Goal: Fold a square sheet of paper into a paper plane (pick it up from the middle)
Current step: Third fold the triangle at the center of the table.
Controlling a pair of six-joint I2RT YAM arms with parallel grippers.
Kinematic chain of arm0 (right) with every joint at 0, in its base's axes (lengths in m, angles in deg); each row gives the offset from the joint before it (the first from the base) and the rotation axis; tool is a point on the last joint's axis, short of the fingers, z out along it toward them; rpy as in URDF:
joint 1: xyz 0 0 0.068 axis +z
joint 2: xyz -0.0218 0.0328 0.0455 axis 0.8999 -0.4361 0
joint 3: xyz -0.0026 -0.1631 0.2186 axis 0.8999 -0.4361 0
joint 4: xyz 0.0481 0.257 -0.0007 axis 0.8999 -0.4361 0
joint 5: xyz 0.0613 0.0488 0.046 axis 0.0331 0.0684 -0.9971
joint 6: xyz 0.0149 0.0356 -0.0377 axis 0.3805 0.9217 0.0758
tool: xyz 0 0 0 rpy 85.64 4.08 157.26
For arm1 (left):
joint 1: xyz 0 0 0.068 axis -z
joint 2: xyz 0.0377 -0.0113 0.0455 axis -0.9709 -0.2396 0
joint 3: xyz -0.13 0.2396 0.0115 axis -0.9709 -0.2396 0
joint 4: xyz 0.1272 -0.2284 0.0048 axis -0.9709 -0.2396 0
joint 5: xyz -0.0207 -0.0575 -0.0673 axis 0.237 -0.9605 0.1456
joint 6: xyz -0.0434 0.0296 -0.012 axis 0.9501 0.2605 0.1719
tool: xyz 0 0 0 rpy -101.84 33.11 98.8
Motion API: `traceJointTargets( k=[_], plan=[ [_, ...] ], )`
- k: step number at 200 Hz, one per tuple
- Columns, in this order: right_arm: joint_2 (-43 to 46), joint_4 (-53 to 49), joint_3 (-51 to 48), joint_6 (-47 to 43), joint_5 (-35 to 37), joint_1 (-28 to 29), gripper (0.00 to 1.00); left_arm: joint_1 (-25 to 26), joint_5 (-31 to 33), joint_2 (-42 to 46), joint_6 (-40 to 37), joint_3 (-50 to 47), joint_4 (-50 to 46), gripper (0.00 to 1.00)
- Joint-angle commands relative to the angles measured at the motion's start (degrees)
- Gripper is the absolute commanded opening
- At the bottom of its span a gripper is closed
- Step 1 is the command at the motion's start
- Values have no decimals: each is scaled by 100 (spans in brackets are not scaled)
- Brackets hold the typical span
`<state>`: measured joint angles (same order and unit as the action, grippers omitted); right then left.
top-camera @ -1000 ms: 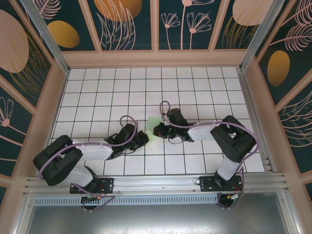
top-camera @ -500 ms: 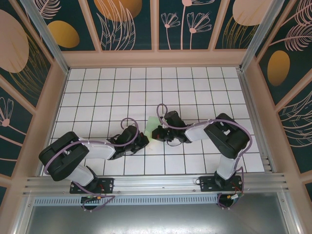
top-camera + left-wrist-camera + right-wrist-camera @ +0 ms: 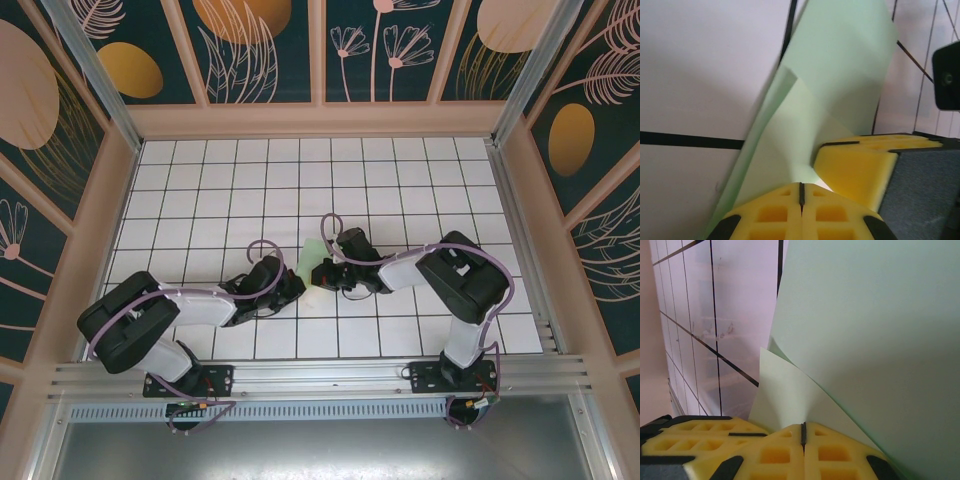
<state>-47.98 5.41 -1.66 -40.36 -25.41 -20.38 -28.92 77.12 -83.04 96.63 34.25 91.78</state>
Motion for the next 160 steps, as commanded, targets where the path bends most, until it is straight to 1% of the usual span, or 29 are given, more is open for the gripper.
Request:
traceJointTargets(
  k=[1, 32, 84, 130, 160],
  plan=[
    [-253, -122, -163, -65, 148, -22, 0, 24, 278, -51, 177, -37, -276, 0],
    [-278, -154, -250, -40, 174, -83, 0, 31, 323, -5, 498, -483, -162, 0],
    [-382, -188, -336, -51, 175, -218, 0, 38, 292, 238, 407, -602, -1012, 0],
    [-437, -206, -359, -54, 175, -287, 0, 33, 467, 630, 528, -908, -1371, 0],
    [-509, -240, -351, -89, 181, -312, 0, 38, 600, 860, 409, -828, -1657, 0]
  ],
)
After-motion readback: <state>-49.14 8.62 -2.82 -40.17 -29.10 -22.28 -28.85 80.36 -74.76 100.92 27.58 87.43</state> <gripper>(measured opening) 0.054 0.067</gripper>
